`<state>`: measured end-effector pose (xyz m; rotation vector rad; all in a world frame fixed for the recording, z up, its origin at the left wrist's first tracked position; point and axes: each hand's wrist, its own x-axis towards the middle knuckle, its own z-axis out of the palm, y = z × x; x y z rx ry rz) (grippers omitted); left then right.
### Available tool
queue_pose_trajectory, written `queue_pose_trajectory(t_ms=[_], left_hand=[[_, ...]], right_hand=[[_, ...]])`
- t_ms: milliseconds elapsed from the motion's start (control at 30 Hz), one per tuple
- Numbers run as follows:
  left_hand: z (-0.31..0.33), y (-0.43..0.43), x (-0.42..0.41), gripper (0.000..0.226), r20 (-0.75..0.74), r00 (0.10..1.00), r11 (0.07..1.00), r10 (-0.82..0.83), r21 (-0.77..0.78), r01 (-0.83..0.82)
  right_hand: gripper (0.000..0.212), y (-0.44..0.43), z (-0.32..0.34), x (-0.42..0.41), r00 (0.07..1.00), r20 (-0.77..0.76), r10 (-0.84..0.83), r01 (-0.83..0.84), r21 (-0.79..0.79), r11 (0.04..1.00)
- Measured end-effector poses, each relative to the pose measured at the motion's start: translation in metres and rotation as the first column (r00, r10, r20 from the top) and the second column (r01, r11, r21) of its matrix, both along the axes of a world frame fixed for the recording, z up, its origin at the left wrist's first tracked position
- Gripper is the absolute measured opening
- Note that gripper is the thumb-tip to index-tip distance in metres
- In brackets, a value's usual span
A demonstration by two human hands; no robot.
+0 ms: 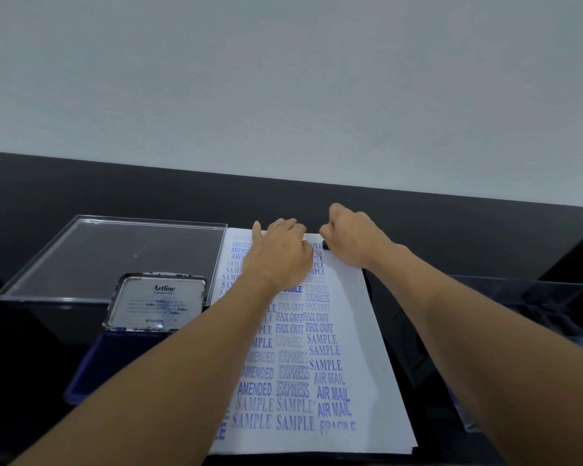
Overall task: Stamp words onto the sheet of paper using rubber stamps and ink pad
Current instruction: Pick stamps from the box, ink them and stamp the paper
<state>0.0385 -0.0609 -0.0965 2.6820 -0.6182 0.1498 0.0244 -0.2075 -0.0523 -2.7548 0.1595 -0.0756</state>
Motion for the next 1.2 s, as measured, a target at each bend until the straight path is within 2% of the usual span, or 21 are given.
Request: queue_pose_trajectory(t_ms=[533, 1200], left_hand=[[0.002, 0.000, -0.001, 0.043, -0.007, 1.000, 1.000, -0.002, 0.012, 0.002], [0.001, 0.001, -0.001, 0.043, -0.005, 1.000, 1.000, 0.000, 0.007, 0.000]], right_hand=[[0.015, -0.002, -0.003, 0.004, 1.000, 0.008, 0.002, -0.002, 0.003, 1.000], [0.017, -0.003, -0.009, 0.005, 0.999, 0.039, 0.004, -0.004, -0.009, 1.000]])
